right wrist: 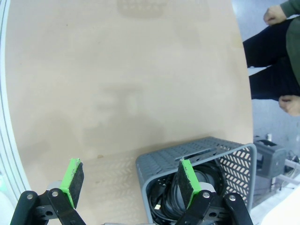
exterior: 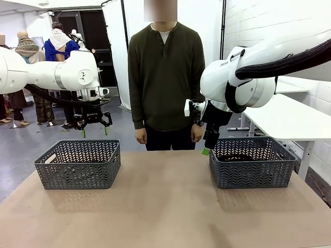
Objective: Organize the cables according to human instructions.
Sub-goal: Pick up a bundle of cables and place it in the basket indicated by the human.
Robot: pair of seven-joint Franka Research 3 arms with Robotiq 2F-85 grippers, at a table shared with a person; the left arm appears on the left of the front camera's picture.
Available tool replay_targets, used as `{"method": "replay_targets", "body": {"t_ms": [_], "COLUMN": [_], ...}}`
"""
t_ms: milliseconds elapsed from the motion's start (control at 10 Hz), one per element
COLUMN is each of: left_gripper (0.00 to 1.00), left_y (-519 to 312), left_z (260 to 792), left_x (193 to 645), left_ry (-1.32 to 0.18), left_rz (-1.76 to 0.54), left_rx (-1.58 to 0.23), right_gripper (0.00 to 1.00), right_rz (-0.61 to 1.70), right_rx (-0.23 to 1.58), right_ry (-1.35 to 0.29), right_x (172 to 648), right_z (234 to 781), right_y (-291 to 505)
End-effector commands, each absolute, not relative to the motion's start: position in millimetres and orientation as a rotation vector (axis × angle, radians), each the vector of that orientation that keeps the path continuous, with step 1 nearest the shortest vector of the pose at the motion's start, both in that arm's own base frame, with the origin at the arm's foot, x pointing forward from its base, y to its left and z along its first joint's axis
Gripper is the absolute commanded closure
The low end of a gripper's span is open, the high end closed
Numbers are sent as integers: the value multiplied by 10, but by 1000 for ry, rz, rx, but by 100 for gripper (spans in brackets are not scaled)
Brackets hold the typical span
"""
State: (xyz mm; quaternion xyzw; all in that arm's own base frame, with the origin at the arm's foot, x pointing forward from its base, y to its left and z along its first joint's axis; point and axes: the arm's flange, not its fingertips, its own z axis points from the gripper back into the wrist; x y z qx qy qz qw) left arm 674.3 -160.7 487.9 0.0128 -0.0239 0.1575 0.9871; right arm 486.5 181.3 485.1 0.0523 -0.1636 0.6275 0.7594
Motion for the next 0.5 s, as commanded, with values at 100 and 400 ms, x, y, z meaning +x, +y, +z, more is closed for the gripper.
{"method": "replay_targets", "body": {"t_ms": [100,400], "left_gripper": [0,0], "left_y": [-1599,-1599], "left_z": [4886,4886], "left_x": [6760,6760], "left_ry": [-62,-62], "left_rz": [318,318], "left_rx": [21,21], "right_gripper": [0,0], "right_rz": [1362,1362], "right_rx": [104,104], "right_ry": [-353,-353], "right_x": [4865,4865], "right_z": [4849,4849], "right_y": [1818,1818]}}
